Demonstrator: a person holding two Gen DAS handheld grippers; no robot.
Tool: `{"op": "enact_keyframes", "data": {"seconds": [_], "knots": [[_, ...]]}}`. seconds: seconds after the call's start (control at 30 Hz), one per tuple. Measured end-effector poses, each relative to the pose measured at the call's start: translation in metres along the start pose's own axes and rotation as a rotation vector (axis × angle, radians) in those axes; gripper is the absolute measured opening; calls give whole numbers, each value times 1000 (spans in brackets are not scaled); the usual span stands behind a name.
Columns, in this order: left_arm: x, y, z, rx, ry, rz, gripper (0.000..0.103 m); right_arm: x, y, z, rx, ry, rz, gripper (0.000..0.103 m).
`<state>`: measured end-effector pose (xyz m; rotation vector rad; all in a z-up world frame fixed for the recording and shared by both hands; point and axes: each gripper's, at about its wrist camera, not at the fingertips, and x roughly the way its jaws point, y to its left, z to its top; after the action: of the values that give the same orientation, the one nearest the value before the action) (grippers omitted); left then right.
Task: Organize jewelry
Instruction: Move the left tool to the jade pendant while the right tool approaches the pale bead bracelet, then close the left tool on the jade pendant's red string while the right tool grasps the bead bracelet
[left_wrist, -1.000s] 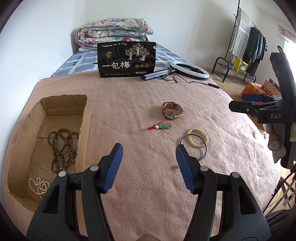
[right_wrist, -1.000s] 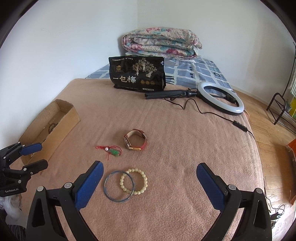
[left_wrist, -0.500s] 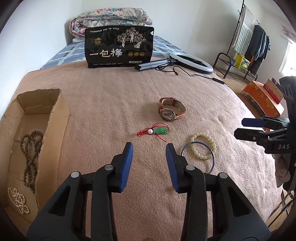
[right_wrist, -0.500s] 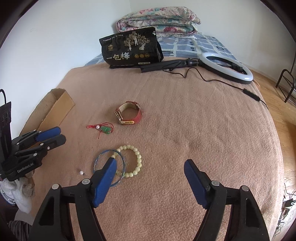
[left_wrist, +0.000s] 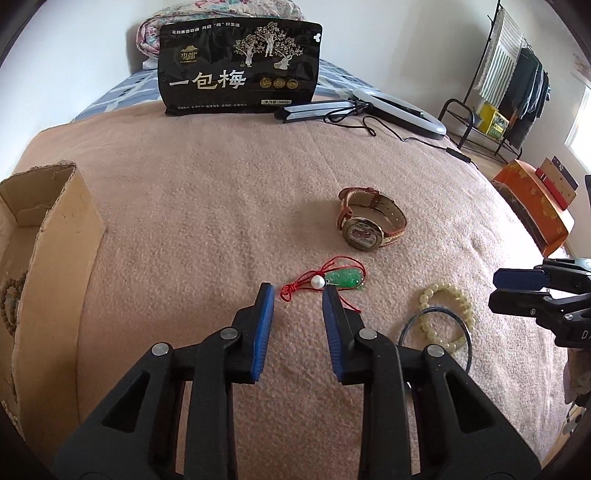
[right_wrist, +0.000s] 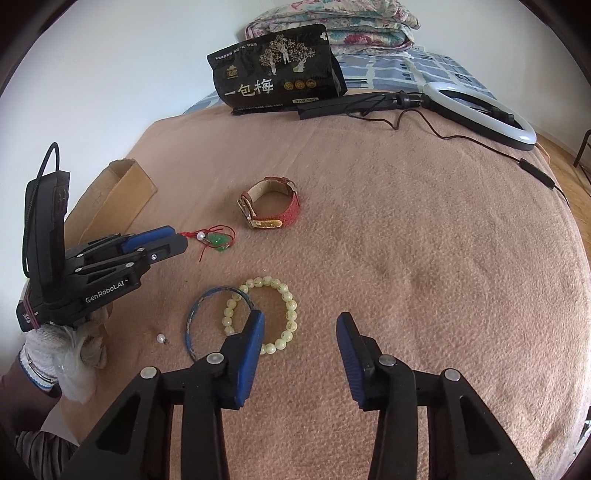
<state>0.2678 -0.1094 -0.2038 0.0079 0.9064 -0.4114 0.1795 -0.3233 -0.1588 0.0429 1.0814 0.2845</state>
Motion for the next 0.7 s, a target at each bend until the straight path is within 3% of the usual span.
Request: {"op": "enact_keyframes", "data": {"seconds": [0.1,0.2,0.4,0.57,0.7], "knots": [[4,4,1,-12,1,-9,27,5,0,0,1,5,16,38],[8,4,0,1,11,-8,17,10,0,0,2,13,24,36],[14,3,1,22,14,-6,15,17,-1,0,1,21,29,32],[16,-2,-1,47,10,-1,3,21,0,1,-2,27,35,31],[15,-2,-1,50,5,2,2,25,4,2,-12,32,43,30]]}}
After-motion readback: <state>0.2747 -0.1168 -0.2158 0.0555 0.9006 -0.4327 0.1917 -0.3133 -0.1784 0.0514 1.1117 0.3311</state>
